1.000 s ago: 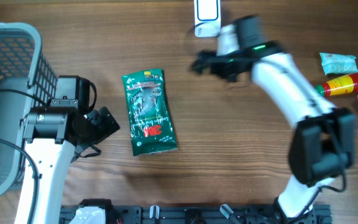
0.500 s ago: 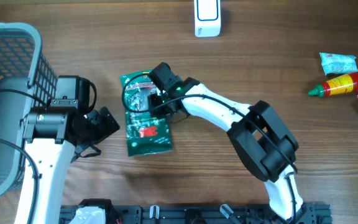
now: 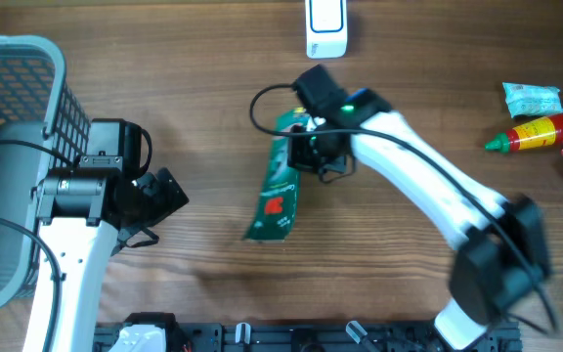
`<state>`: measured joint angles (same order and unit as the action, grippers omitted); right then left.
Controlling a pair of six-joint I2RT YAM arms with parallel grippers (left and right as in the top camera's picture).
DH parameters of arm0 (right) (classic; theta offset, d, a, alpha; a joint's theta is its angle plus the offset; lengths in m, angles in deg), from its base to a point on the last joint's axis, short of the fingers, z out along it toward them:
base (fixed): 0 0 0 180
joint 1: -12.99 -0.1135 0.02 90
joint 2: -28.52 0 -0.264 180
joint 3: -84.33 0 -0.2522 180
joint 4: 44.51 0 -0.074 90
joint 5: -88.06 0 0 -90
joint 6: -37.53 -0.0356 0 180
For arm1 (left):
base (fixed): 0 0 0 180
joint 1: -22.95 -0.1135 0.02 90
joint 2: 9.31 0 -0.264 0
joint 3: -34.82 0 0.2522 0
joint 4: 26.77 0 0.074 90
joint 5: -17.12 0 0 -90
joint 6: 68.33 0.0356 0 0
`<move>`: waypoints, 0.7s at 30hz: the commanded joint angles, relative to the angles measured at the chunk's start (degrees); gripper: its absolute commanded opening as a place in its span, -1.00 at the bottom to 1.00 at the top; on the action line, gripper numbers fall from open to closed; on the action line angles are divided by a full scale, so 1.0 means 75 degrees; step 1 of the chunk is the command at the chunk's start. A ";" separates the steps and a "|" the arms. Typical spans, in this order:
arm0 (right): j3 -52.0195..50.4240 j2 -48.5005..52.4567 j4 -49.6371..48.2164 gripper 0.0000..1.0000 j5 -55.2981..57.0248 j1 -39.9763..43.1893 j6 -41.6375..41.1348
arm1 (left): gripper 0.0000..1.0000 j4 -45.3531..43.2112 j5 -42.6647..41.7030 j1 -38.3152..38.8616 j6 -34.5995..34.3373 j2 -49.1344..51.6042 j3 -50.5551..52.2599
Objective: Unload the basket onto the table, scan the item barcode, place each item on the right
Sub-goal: 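Grasp the top of the green glove pack with the right gripper, then lift the glove pack and grasp its other end with the left gripper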
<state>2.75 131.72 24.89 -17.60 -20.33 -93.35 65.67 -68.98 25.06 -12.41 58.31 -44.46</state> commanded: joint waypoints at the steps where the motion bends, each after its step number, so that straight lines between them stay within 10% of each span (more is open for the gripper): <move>1: 0.0012 -0.0938 0.0280 -0.91 -0.1215 -0.0052 0.0667 | 1.00 0.0003 -0.0032 -0.0050 0.0117 0.0000 -0.0006; 16: 0.0012 -0.2116 0.0912 -0.91 -0.3139 -0.0047 0.3652 | 1.00 -0.1842 -0.0493 -0.0050 0.0090 0.0000 -0.0006; 21: 0.0012 -0.2655 0.0603 -0.91 -0.3981 0.0009 0.4258 | 1.00 -0.3474 -0.2369 -0.0050 0.0090 -0.0003 -0.0006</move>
<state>2.75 115.35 30.85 -41.34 -20.59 -66.01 44.18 -75.88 25.06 -12.43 58.31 -44.44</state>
